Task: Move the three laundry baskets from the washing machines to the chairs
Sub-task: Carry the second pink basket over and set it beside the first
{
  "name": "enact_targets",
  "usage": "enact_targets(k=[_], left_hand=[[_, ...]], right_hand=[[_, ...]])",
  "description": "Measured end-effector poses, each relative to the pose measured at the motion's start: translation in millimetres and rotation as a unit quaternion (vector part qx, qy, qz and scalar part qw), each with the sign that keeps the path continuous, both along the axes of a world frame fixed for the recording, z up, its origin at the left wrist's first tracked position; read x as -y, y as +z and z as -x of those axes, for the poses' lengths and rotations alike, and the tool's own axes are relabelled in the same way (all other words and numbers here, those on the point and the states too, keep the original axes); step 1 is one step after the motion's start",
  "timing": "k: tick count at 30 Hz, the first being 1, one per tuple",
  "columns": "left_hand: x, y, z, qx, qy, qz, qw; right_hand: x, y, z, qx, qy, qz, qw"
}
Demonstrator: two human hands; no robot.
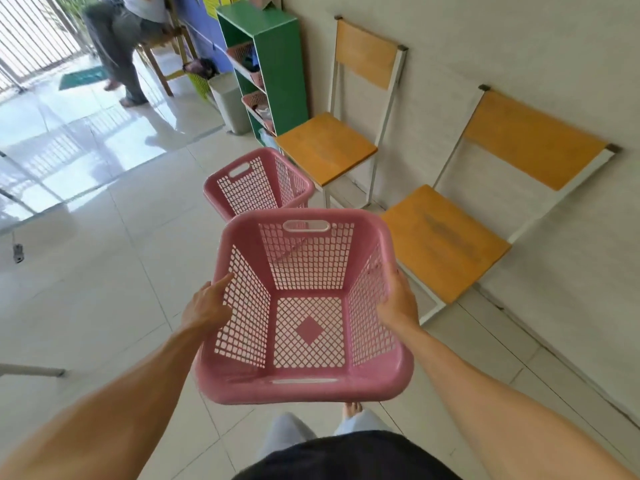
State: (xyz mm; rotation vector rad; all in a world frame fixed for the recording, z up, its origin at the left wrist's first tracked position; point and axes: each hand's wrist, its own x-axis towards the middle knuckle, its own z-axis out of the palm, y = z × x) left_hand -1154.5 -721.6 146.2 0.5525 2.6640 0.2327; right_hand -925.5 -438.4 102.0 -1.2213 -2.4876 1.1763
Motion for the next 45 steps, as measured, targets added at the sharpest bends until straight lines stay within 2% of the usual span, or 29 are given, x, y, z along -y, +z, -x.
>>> enact_targets(k=[6,10,16,23,28,35,45], left_hand=[[-43.8,-23.4,78.0,-0.001,-0.043,-0.014,0.999],[-85.2,-40.9,139.6,0.016,-0.115,-0.013,0.993],[-133.0,-75.5,227.9,0.050,-0.235,-0.004,0.971],[-165.8,-129.6,290.2,0.095,-0.333,0.016,0.938],[-181.8,-167.7,312.7,0.076,-0.345,0.041,0.935],[-200.4,-230.7,332.4,0.105,-0.371,0.064,0.920],[-245.2,-309.4,335.8,0.110,-0.385,0.059,0.914]], right_hand=[[-15.1,-9.0,46.6,0.038,-0.067,0.017,0.997],[-11.9,-27.4,77.1,0.039,-0.164,0.035,0.985],[19.4,-49.3,126.7,0.080,-0.318,0.040,0.944],[56.6,-86.4,163.0,0.092,-0.433,0.043,0.895],[50.6,-121.1,182.9,0.106,-0.456,0.072,0.881],[32.8,-168.6,193.3,0.131,-0.541,0.131,0.820],[8.0,-232.6,179.7,0.161,-0.483,0.132,0.851]])
